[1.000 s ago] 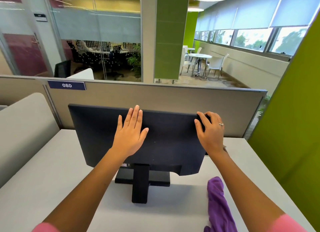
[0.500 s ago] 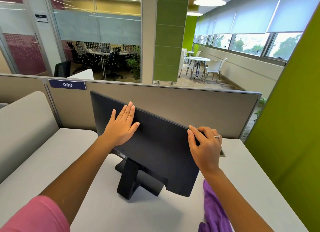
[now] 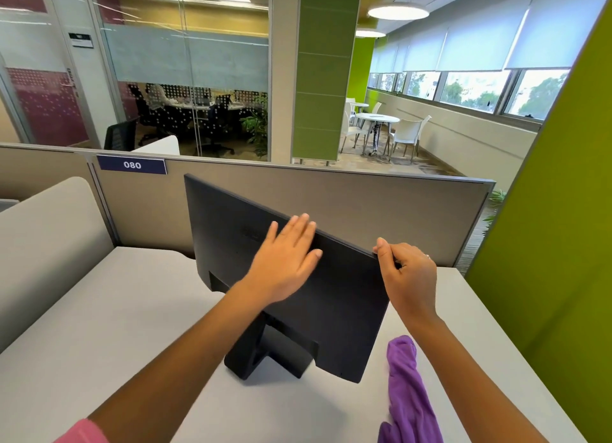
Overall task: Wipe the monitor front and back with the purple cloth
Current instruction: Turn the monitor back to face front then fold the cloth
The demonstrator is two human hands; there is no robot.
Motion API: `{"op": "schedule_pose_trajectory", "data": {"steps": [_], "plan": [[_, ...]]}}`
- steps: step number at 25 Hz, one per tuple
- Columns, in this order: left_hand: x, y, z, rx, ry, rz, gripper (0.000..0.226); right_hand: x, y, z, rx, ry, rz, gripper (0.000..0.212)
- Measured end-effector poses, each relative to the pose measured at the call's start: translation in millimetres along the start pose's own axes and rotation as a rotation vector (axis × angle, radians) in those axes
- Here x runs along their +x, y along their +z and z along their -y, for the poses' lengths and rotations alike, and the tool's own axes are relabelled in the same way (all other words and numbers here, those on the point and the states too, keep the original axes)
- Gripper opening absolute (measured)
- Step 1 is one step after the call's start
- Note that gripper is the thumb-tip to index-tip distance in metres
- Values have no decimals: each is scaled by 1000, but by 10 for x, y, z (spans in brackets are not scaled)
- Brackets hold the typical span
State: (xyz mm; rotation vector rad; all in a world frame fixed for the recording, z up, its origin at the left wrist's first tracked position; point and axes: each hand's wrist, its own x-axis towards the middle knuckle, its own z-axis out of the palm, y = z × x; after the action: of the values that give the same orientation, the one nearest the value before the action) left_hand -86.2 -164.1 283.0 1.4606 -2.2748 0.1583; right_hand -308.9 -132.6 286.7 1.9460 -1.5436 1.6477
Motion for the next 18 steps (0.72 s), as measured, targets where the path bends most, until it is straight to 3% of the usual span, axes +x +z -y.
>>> {"op": "schedule_pose_trajectory", "data": {"steps": [3, 7, 15, 18], "plan": [[-24, 1, -514, -13, 197, -19, 59, 124, -6, -3, 110, 66, 46, 31], [-25, 33, -856, 2, 301, -27, 56, 576, -46, -72, 439, 273, 428, 20], [-81, 89, -828, -19, 294, -79, 55, 1356, 601, 424, 126, -164, 1275, 36], [-114, 159, -920, -32, 240, -138, 58, 1328, 911, 609, -25, -288, 1408, 32]]}}
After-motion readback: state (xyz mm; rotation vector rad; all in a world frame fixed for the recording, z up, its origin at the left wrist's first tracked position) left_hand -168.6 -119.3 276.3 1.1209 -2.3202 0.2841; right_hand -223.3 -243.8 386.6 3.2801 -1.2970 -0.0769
